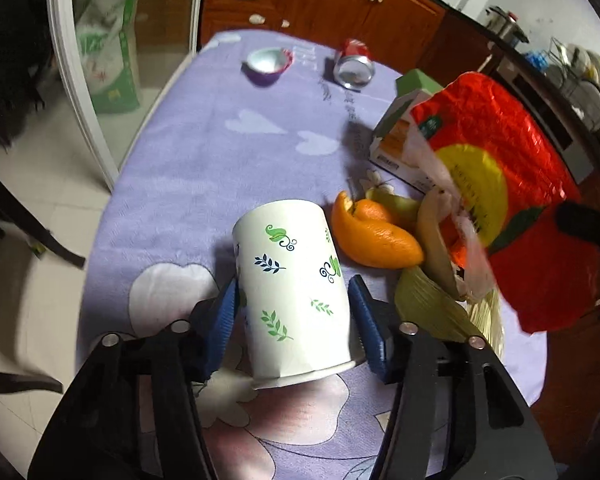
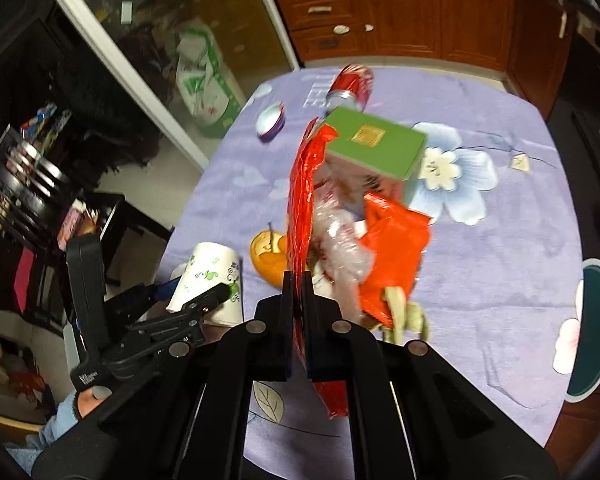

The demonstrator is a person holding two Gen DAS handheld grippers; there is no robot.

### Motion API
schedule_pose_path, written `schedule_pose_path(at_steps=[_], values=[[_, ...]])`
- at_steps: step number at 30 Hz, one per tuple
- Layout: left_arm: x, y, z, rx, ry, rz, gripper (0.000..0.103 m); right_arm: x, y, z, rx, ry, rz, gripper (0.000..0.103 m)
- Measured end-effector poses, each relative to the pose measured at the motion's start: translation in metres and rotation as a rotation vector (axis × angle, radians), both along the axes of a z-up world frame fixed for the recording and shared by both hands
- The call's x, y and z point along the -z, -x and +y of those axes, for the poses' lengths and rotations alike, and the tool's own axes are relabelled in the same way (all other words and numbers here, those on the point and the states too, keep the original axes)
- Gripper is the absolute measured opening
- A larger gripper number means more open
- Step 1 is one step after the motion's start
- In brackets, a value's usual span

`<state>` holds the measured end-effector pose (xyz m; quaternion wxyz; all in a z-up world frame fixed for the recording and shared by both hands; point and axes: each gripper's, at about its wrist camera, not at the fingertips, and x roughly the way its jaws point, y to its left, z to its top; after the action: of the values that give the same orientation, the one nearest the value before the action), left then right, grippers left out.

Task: Collect trash
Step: 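Grasp the white paper cup with the left tool while the right tool grasps the red bag, then carry cup and red bag over the bin and open both tools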

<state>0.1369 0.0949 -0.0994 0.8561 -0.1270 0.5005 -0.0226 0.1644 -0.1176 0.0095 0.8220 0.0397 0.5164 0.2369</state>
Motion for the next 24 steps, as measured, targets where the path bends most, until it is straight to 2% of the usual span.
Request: schedule_pose_path(at_steps=[6, 11, 17, 24], values=[[-0.033, 0.009, -0.005, -0.003, -0.024, -0.062, 0.055, -0.019, 0.006, -0.030, 0.038, -0.034, -0.056, 0.004], [-0.073, 0.008, -0.040, 0.084, -0.042, -0.147, 0.055, -0.028, 0.008, -0.074, 0.117, -0.069, -0.087, 0.004], [-0.094, -0.009, -0.121, 0.262, -0.031, -0.188, 0.056, -0.029, 0.018, -0.151, 0.258, -0.090, -0.104, 0.004], [-0.093, -0.028, -0.237, 0.478, -0.059, -0.188, 0.056, -0.020, 0.036, -0.261, 0.465, -0.112, -0.118, 0.004]])
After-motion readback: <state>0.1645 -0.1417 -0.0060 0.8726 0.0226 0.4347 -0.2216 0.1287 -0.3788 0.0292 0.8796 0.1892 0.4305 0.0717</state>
